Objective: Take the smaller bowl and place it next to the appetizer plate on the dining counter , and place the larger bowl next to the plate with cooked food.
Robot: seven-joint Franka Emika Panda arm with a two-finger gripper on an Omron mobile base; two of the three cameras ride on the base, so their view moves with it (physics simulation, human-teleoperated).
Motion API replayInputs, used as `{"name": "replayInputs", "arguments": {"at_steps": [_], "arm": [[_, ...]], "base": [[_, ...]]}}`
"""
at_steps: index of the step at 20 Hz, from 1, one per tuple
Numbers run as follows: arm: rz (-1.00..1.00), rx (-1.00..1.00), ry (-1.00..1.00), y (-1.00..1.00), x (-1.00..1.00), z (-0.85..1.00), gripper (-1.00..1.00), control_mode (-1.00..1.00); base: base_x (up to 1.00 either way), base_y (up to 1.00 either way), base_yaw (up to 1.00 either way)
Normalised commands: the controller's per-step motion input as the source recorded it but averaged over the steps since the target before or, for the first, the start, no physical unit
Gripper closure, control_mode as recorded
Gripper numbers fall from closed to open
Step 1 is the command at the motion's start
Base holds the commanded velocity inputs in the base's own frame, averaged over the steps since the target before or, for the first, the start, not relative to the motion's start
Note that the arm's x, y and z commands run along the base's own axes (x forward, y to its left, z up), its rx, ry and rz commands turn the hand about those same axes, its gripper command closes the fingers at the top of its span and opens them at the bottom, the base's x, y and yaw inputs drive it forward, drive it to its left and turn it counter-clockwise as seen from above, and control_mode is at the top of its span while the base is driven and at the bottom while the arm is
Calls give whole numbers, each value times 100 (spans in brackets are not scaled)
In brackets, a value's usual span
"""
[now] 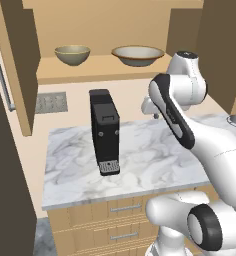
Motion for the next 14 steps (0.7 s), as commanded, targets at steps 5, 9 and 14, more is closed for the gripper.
{"name": "replayInputs", "arguments": {"at_steps": [5, 9, 14], "arm": [[-5, -1, -12, 2, -13, 14, -100, -100], [-16, -4, -28, 9, -29, 55, -100, -100], [-27, 4, -32, 26, -13, 68, -100, -100]], "base": [[0, 0, 0], [0, 0, 0], [0, 0, 0]]}}
